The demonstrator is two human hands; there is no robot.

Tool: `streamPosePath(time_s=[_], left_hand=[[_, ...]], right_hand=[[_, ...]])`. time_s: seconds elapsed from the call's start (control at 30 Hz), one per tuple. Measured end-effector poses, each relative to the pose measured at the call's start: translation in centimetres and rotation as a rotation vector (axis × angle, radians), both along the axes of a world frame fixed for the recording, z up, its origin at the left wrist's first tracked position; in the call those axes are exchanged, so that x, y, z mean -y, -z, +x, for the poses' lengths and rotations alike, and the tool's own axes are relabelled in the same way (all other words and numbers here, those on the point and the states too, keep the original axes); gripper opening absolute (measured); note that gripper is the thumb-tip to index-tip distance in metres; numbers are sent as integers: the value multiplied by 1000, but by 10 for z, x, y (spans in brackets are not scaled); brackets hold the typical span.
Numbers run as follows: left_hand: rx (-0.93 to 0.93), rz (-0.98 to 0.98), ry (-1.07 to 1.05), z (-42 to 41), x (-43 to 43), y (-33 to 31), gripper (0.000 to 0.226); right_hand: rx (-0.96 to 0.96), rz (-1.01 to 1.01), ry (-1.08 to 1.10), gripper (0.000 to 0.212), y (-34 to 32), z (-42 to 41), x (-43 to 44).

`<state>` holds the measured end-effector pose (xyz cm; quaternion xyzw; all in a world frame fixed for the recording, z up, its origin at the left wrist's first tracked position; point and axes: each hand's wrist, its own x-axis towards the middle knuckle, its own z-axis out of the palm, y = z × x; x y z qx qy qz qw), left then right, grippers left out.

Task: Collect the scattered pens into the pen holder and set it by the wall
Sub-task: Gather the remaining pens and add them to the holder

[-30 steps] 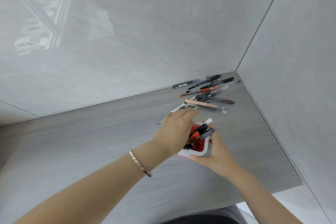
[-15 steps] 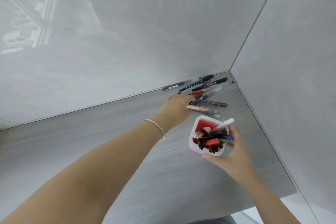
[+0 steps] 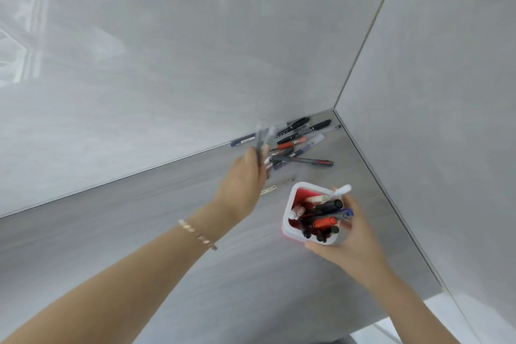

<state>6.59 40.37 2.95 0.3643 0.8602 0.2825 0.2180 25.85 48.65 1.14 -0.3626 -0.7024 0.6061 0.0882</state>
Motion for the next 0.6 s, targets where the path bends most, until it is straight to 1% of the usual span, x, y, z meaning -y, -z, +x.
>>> streamPosePath(time_s=[0.03, 0.07, 0.1, 0.17, 0.23, 0.27, 0.3, 0.37, 0.43, 0.47, 0.5, 0.53, 0.6], left_hand=[[119, 119, -51, 2, 13, -10, 11], [191, 222, -90, 6, 25, -20, 6], [240, 314, -125, 11, 37, -30, 8], [314, 497, -179, 24, 56, -45, 20], [337, 616, -201, 39, 68, -50, 21], [341, 622, -203, 45, 72, -47, 21], [366, 588, -198, 52, 74, -42, 21], [406, 436, -178, 61, 79, -25, 20], [329, 311, -166, 66, 82, -13, 10], [295, 312, -174, 67, 82, -11, 10], [282, 341, -171, 68, 81, -12, 13], [274, 379, -163, 69, 79, -17, 21], [208, 445, -170, 70, 75, -26, 45]], right_hand=[[2, 1, -17, 78, -3, -3, 1], [13, 14, -41, 79, -5, -6, 2], [20, 30, -74, 81, -7, -8, 4], [9, 19, -127, 78, -10, -14, 10], [0, 4, -184, 76, -11, -20, 19], [1, 8, -211, 77, -9, -22, 24], [3, 18, -231, 79, -8, -23, 30], [-11, 25, -234, 81, -3, -24, 39], [-30, 35, -228, 81, 0, -25, 44], [-34, 36, -227, 81, 1, -25, 45], [-40, 30, -230, 82, 2, -25, 45], [-44, 27, -232, 83, 3, -25, 45], [-42, 23, -235, 87, 6, -25, 46]])
